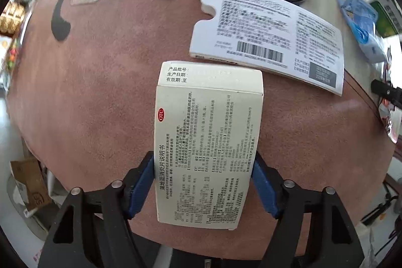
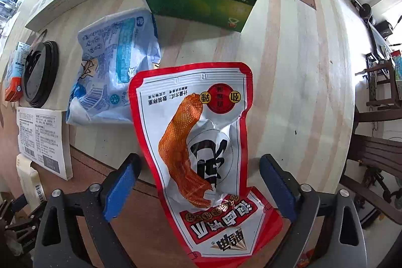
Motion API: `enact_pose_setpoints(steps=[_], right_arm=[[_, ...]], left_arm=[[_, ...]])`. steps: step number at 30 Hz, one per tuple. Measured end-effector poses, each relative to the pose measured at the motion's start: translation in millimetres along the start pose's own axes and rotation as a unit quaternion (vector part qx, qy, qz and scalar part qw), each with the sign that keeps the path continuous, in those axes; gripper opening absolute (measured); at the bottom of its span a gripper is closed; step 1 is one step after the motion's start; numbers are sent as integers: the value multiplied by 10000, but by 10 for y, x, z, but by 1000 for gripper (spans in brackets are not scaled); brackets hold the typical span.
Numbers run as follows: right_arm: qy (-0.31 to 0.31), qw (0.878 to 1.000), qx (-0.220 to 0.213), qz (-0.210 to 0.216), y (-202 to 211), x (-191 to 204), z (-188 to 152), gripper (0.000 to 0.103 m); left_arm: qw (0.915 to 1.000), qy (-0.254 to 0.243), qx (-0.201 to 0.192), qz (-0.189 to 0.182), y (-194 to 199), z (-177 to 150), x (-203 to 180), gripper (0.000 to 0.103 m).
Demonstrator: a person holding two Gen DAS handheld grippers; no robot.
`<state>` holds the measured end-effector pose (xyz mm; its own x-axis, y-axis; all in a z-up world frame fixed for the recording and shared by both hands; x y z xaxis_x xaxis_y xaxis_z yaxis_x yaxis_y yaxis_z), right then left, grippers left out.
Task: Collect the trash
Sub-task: 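Grasp the white medicine box with the left tool while the right tool grasps the red snack wrapper, then carry the medicine box and red wrapper with both tools to the trash bin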
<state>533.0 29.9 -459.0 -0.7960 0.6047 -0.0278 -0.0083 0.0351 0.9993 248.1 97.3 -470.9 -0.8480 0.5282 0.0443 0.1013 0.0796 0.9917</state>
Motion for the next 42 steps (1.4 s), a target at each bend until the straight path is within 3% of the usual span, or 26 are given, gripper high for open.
enact_pose_setpoints(steps=[1,2,5,8,13,22,25,35,42], right_arm=[[40,10000,-71,-2,39,12,-2,75],[87,9999,-129,-16,81,24,-5,61],[41,9997,-190,134,150,21,-42,53],[8,9994,-232,258,216,-3,-112,52],[92,9977,-428,510,452,-10,-318,52],[334,9918,-678,1035,850,421,-988,52],[390,9897,-757,1152,951,619,-1230,52],[517,9847,-1024,1311,1241,1422,-2313,52],[383,9859,-670,1485,820,1879,-3189,52]], left_arm=[[10000,-18,-21,3,9,-17,-50,71],[10000,-5,-27,-12,16,-32,-83,71],[9999,9,-102,-42,57,-113,-140,71],[9997,20,-233,-91,139,-230,-356,71],[9981,52,-572,-203,469,-300,-180,71],[9907,70,-1317,-321,1141,-598,-153,71],[9882,123,-1460,-446,1229,-849,-23,71],[9793,416,-1668,-1070,1085,-1858,769,71],[9819,669,-1219,-1283,426,-2501,1312,71]])
Point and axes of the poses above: each gripper's, at about its wrist camera, not at the fingertips, and y roughly against the way its jaws point, x to its left, z to its top, the point moved 8 cm from there along -y, roughly the way its jaws point, and after that the axes turned 3 degrees about x, right-handed, at the moved point
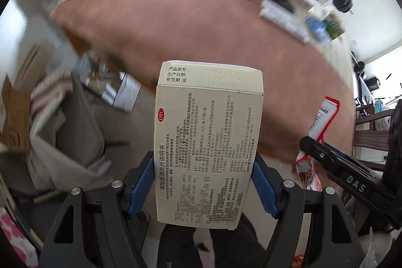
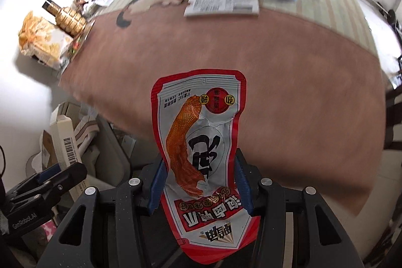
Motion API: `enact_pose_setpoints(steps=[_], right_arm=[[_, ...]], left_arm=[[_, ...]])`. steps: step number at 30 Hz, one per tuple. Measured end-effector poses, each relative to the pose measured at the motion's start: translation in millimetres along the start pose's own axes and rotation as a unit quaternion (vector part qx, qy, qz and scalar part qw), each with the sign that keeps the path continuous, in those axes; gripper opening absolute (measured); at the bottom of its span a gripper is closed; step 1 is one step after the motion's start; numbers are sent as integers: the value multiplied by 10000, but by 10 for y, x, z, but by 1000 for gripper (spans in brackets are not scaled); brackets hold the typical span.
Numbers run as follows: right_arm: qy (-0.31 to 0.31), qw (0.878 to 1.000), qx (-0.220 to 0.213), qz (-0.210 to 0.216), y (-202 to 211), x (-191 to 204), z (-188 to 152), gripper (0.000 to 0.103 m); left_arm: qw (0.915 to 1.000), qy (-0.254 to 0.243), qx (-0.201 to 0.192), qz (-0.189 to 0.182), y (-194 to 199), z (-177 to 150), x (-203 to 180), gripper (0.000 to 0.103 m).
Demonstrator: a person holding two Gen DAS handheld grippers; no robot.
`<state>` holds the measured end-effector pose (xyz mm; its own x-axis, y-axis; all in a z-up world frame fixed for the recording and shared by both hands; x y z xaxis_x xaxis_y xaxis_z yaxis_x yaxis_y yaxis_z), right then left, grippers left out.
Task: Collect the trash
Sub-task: 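Carry the medicine box and red wrapper with both tools to the trash bin, then open both tools over the trash bin, dropping box and wrapper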
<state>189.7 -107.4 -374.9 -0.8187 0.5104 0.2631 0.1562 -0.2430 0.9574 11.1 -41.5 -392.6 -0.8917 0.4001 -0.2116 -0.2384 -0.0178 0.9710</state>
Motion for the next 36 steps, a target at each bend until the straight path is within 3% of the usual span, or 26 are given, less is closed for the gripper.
enact_pose_setpoints(steps=[6,12,20,22,24,25,27,28,32,36], right_arm=[[-200,9986,483,75,-814,66,-652,52],[-361,9957,832,192,-1879,-80,-1000,52],[-481,9939,904,404,-3136,-372,-1040,53],[-460,9935,906,507,-3418,-424,-1011,56],[-484,9935,880,539,-3621,-536,-964,66],[-448,9938,858,539,-3697,-548,-957,70],[-388,9951,803,427,-3810,-592,-960,95],[-345,9955,789,392,-3859,-612,-971,98],[-209,9963,837,29,-3949,-708,-1016,99],[-176,9954,885,-337,-3933,-784,-1067,101]], left_arm=[[9974,382,615,-69,-844,-320,506,71],[9896,828,1125,-348,-1918,-383,800,71],[9796,990,1553,-809,-3075,-326,895,71],[9778,1013,1602,-890,-3270,-313,893,72],[9780,1033,1594,-865,-3422,-304,908,74],[9789,1028,1565,-816,-3485,-299,919,85],[9813,981,1509,-690,-3538,-317,929,101],[9832,941,1463,-561,-3557,-329,945,101],[9900,604,1238,292,-3520,-408,1057,101],[9902,122,787,1144,-3370,-498,1136,101]])
Point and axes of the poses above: each gripper's, at about its wrist camera, not at the fingertips, and y roughly against the way its jaws point, x to its left, z to its top, the point moved 8 cm from there along -y, roughly the way its jaws point, and after that the axes turned 3 degrees about x, right-handed, at the moved point
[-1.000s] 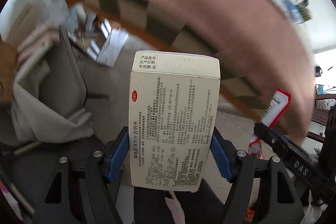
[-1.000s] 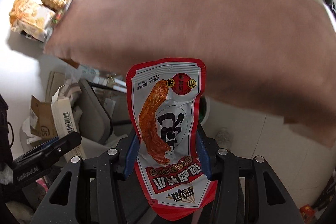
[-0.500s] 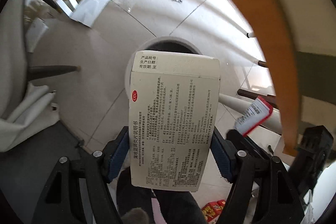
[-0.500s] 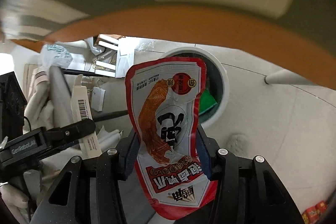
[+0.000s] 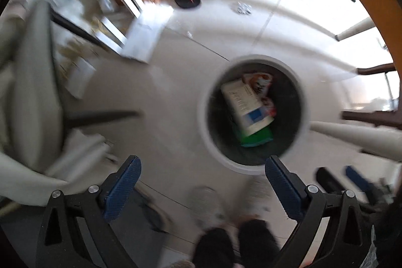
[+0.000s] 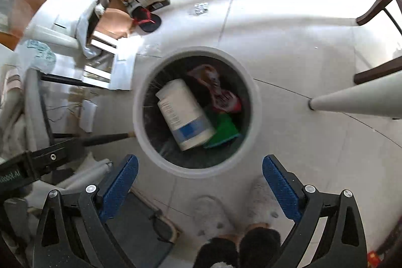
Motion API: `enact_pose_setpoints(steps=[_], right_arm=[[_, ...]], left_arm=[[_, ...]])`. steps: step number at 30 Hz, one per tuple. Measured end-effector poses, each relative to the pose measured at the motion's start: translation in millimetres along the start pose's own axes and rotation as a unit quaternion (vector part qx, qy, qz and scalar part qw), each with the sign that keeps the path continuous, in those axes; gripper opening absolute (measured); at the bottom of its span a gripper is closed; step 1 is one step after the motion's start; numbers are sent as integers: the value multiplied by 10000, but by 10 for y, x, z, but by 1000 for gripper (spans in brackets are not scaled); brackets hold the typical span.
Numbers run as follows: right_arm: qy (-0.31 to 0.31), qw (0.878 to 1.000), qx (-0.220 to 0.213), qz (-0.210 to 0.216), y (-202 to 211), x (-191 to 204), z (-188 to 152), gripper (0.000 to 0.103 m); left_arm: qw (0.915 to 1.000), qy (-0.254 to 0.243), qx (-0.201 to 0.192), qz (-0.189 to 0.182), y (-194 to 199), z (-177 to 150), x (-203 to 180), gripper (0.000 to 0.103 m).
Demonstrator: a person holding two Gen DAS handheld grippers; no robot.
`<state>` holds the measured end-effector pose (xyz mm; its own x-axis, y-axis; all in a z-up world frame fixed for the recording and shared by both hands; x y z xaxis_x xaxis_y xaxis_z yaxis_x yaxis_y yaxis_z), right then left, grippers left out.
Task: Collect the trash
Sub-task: 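Open both tools over the trash bin, dropping box and wrapper, then move both tools back over the table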
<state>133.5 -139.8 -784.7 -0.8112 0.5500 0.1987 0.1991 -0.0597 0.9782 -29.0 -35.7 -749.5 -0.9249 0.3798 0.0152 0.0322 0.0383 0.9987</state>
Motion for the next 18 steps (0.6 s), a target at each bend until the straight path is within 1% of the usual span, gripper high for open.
enact_pose_setpoints(steps=[2,5,7,13,18], right_arm=[[10,9999,3,-152,62,-48,-50,101],[1,9995,-8,-315,186,-77,-119,101],[-40,9993,-28,-370,304,-100,-185,101],[-80,9987,-55,-490,711,-80,-374,101],[-27,9988,-115,-472,1181,23,-501,101]], left_arm=[[9995,-148,-93,249,68,-81,6,101],[9993,-207,-40,323,137,-199,19,101],[9988,-224,-11,434,226,-292,48,101],[9982,-210,67,566,517,-464,75,101],[9980,-238,28,581,928,-687,84,101]])
Point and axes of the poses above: each gripper's, at about its wrist camera, not at the fingertips, and y roughly against the way its jaws point, x to its left, z to its top, the point moved 8 cm from there along -y, roughly the way its jaws point, and after that the axes turned 3 degrees about x, right-handed, at the moved point
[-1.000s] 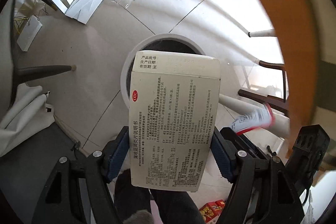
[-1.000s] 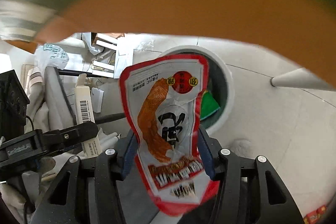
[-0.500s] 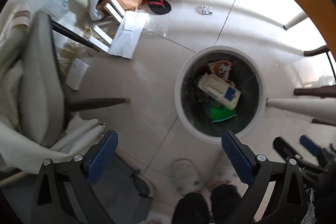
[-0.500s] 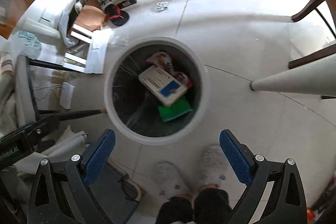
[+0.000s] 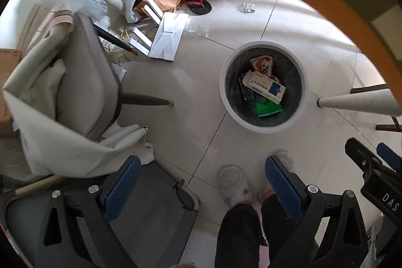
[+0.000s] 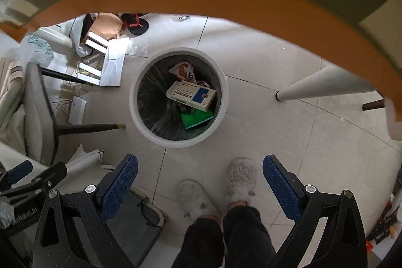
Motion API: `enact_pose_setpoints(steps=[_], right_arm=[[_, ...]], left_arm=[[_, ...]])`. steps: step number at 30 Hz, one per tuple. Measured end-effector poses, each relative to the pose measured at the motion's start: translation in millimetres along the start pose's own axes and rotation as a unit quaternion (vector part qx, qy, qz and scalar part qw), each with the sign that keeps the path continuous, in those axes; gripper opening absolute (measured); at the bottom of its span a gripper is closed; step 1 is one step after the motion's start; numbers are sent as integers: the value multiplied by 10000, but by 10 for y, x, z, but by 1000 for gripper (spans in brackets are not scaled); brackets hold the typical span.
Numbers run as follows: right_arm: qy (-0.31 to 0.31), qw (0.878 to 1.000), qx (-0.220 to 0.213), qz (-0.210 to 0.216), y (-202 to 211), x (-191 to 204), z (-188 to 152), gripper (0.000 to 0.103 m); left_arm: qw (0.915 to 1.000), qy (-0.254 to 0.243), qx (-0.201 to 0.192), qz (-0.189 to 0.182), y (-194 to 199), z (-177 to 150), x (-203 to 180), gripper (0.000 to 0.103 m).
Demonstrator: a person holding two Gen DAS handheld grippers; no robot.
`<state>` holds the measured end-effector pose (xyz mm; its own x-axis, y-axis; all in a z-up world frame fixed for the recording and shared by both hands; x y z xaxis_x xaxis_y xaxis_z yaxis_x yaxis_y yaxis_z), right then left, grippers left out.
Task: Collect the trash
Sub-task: 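Move both tools back over the table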
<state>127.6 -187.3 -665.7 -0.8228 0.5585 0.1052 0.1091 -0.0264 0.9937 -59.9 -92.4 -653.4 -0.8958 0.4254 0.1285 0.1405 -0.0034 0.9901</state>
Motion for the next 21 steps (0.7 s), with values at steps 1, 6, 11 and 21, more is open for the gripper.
enact_pose_setpoints(steps=[1,6,11,21], right_arm=[[22,10000,-8,-8,91,20,-19,101],[110,9999,-87,-13,611,125,-85,101],[195,9996,-215,7,1205,214,-130,101],[6,9967,-701,404,2686,260,244,101]], left_arm=[[10000,-11,-13,-8,91,-40,8,101],[9999,-35,-96,-57,576,-179,71,101],[9997,-73,-213,-71,1053,-260,133,101],[9957,-71,-896,-211,2385,116,84,101]])
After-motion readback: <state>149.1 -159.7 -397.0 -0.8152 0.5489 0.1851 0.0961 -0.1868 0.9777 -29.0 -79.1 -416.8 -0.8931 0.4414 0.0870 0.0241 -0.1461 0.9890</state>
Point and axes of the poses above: each gripper's, at about its wrist camera, not at the fingertips, and y roughly against the way its jaws point, x to its left, z to its top, the point moved 8 cm from there along -y, roughly the way its jaws point, and after that the axes turned 3 degrees about x, right-handed, at the moved point
